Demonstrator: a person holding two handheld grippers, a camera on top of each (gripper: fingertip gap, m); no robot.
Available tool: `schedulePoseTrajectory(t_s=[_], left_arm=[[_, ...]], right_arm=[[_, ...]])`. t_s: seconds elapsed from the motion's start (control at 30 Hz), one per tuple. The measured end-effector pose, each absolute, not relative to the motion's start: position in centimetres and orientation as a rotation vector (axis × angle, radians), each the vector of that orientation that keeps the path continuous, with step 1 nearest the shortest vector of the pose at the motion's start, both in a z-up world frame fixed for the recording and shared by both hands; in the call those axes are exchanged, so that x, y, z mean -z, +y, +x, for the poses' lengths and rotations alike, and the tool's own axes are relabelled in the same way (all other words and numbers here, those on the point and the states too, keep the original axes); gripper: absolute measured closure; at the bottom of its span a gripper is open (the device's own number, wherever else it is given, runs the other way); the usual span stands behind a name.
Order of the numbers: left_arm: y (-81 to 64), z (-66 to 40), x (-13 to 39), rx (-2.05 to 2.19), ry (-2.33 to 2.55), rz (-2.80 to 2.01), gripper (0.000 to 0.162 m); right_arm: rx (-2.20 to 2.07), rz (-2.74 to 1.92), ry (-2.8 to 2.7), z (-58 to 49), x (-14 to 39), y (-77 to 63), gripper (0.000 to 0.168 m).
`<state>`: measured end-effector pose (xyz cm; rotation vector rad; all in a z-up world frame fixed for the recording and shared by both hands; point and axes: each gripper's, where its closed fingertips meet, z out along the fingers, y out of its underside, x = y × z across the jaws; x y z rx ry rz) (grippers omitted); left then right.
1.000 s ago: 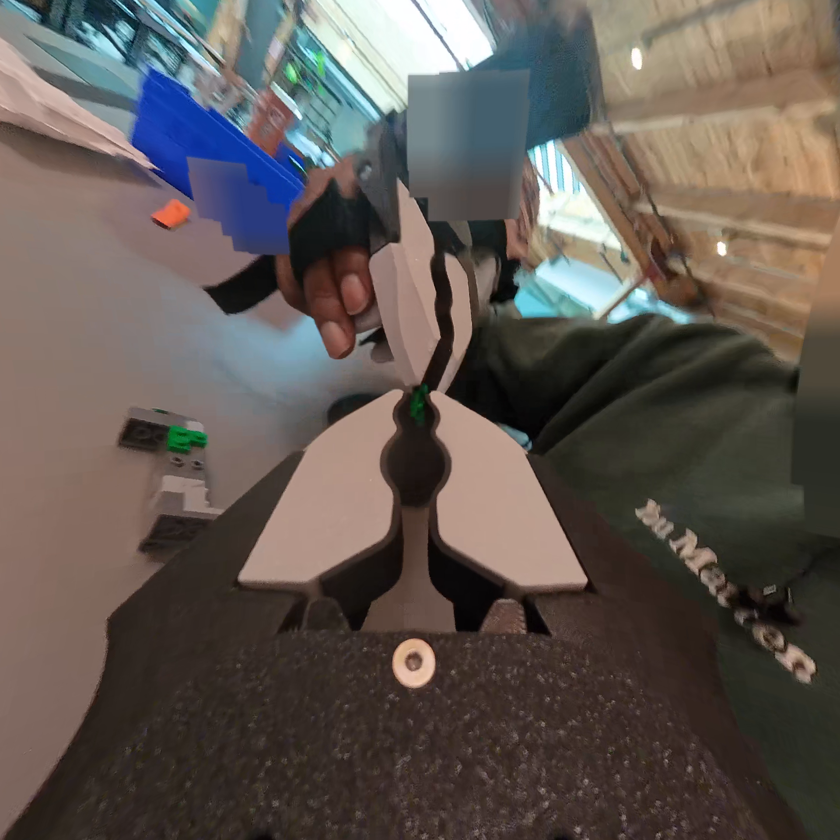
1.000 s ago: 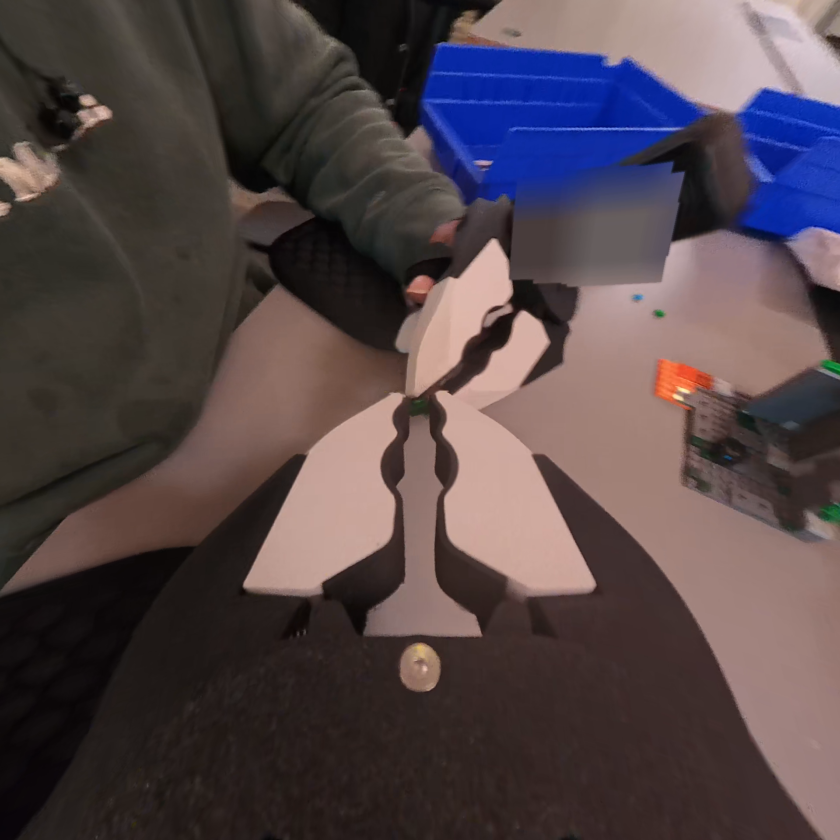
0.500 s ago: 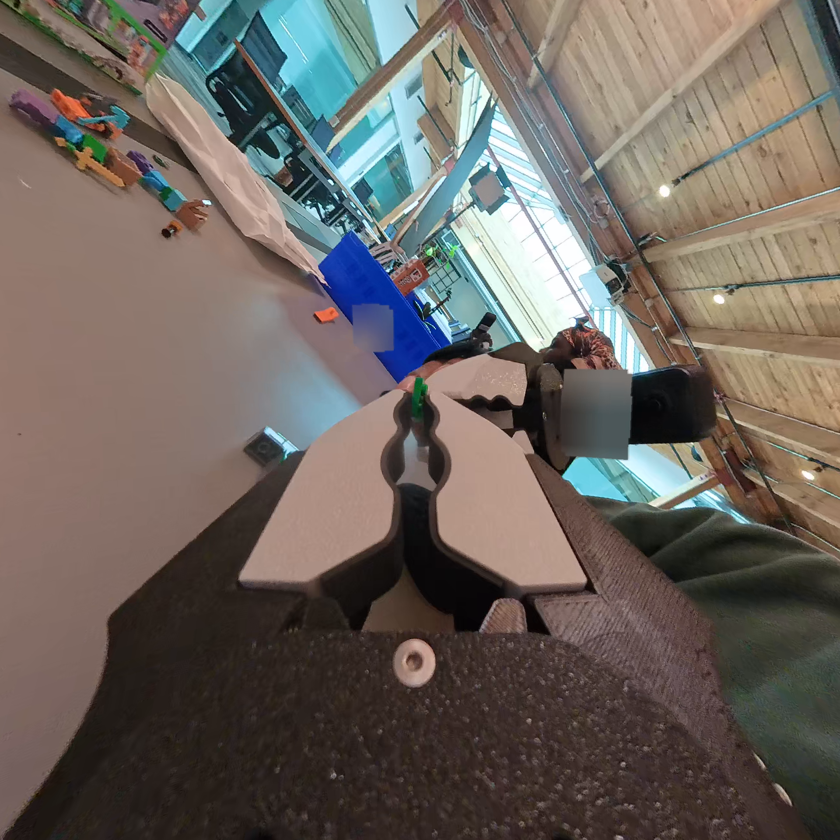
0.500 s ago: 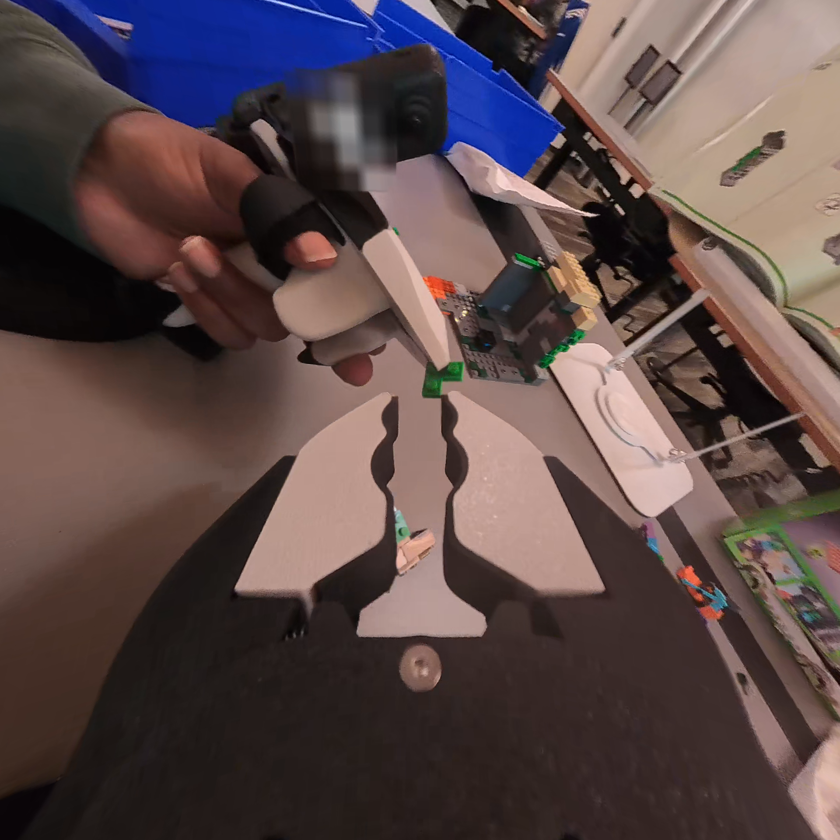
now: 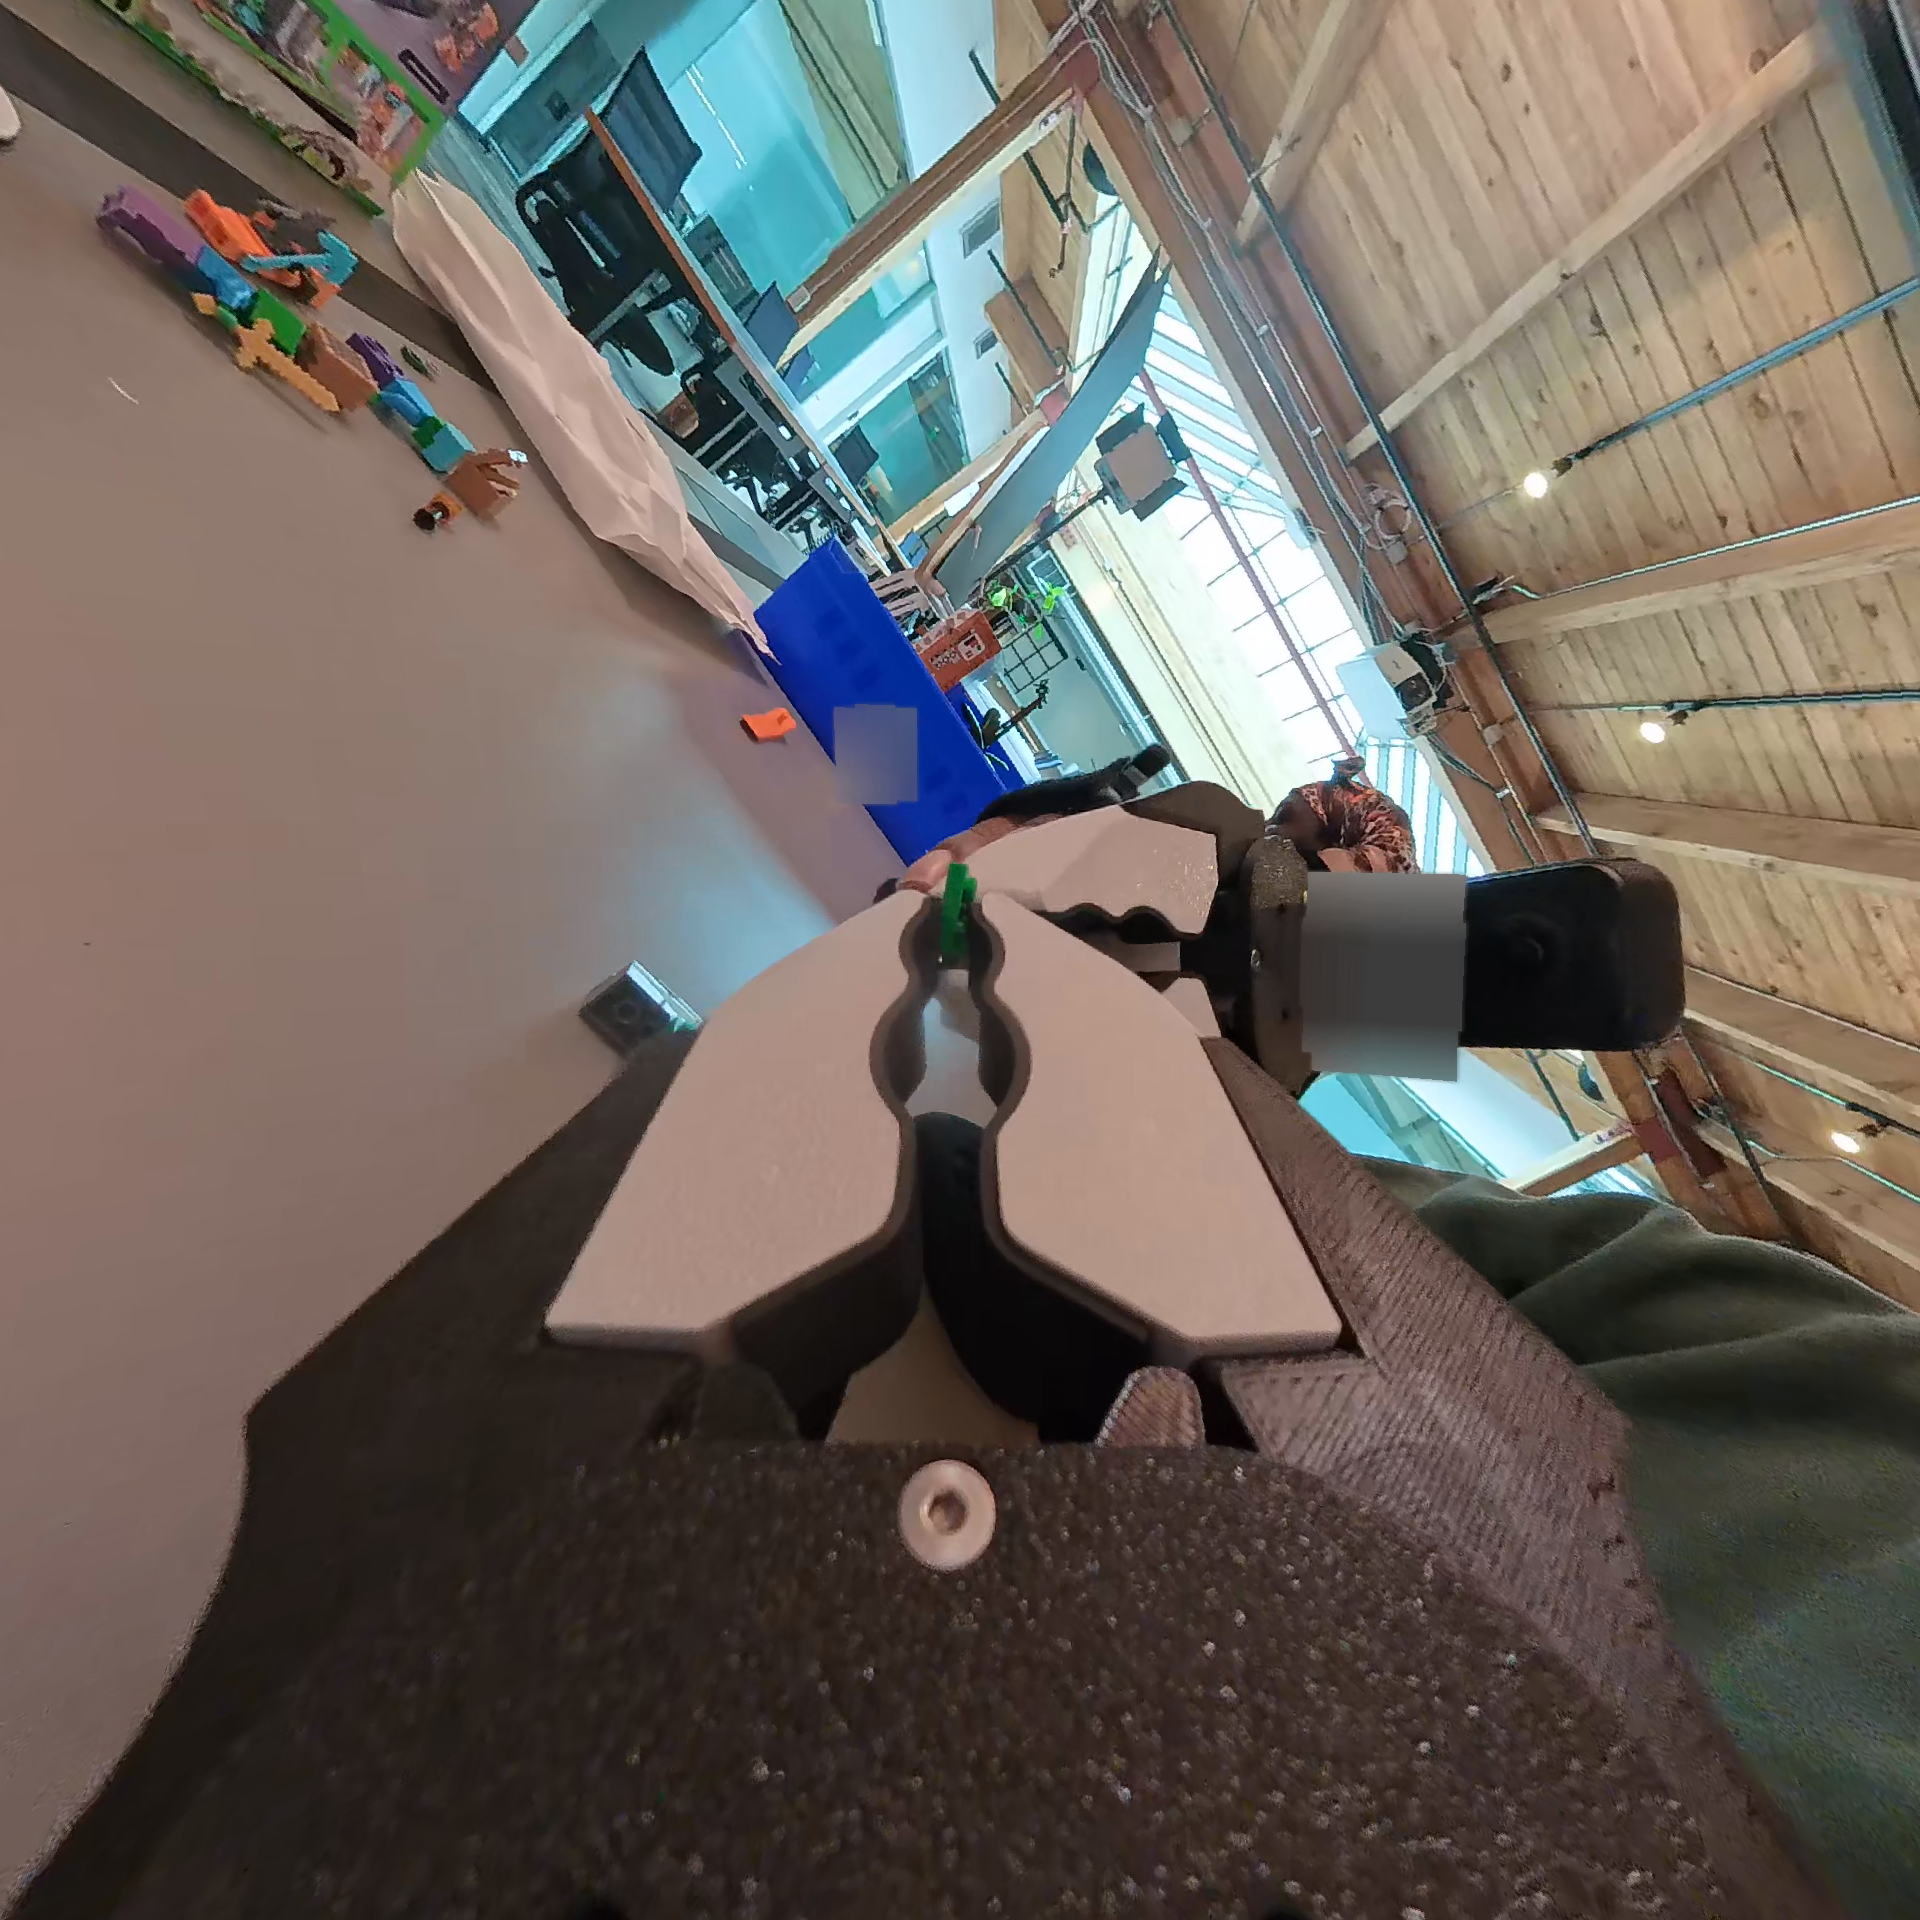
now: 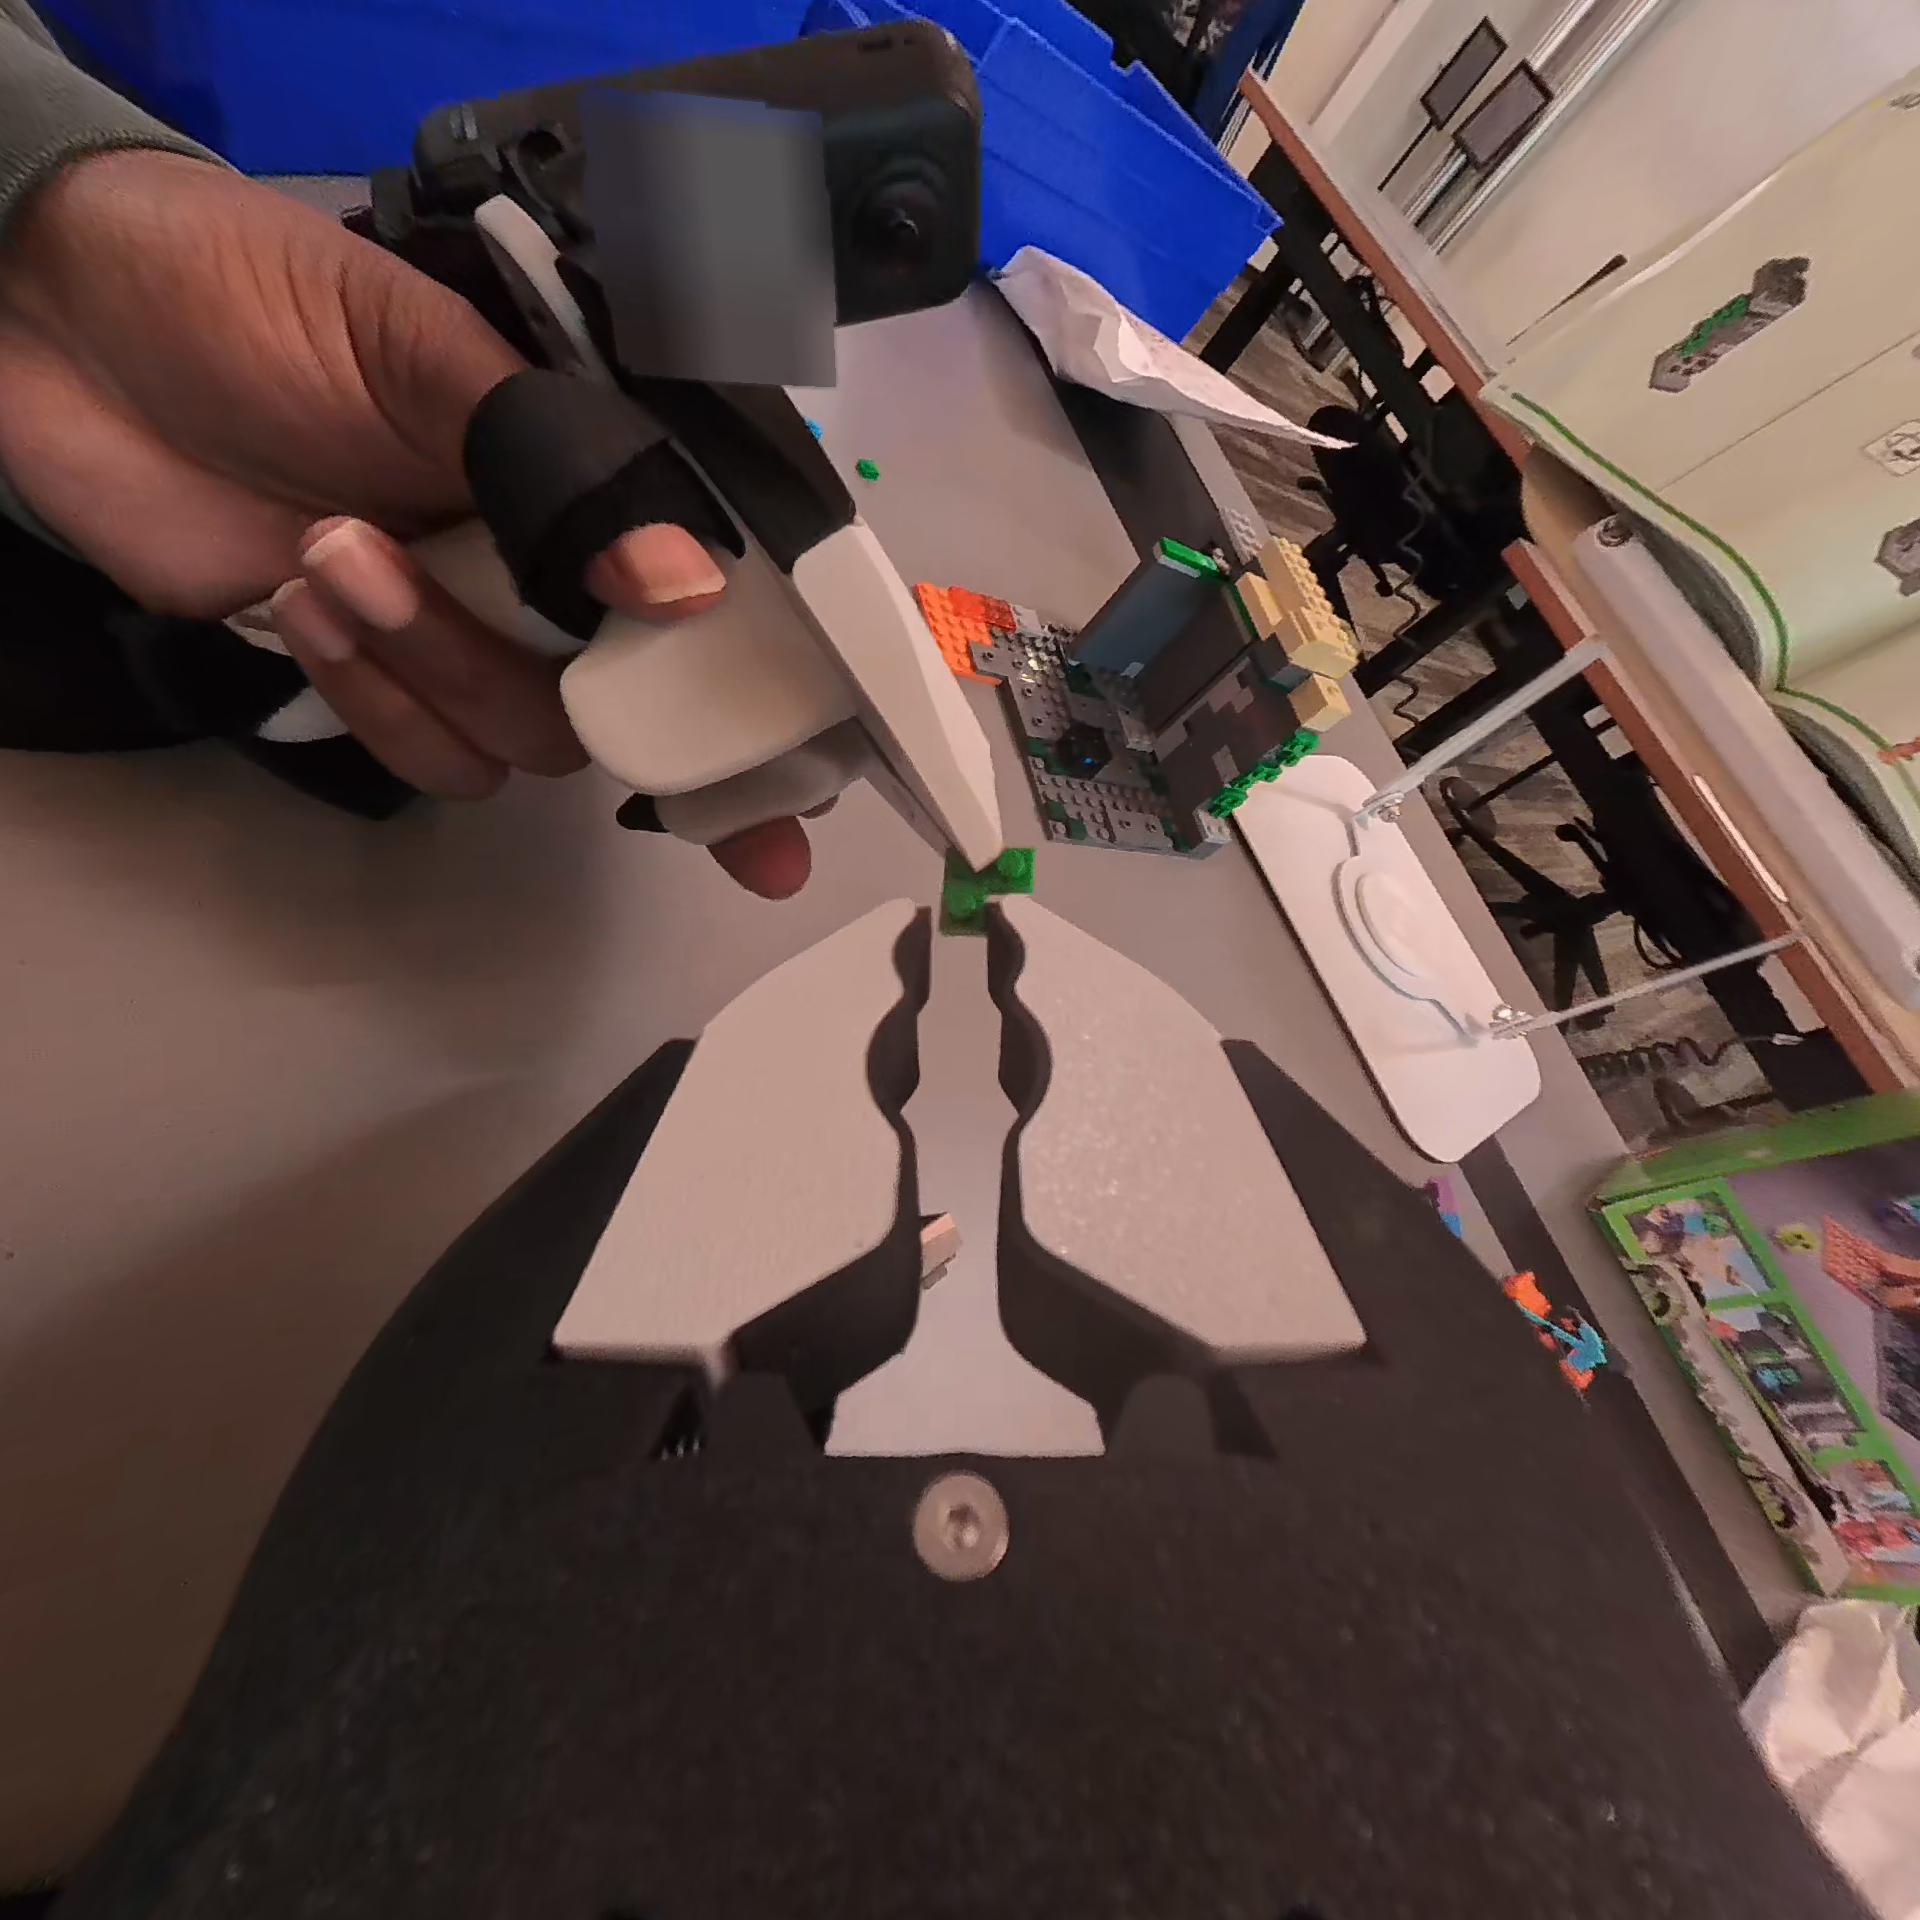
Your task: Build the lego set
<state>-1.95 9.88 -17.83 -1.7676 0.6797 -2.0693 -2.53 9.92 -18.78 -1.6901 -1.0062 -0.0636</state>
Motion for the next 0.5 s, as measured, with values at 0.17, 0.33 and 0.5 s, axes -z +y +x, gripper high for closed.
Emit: schedulePoseTrajectory(t_s=[0.17,0.33,0.5], left_arm=[[9.4,-1.9,18.2,2.061,0.755,-1.764,0.157],[9.0,-1.5,19.7,1.892,0.948,-1.788,0.154],[9.4,-1.4,21.3,1.696,1.100,-1.798,0.153]], right_arm=[[0.008,-1.652,-1.138,-2.4,19.0,9.6,0.161],[-0.247,-1.658,-1.348,-1.7,20.7,8.5,0.161],[-0.420,-1.719,-1.398,-0.8,22.7,8.5,0.161]])
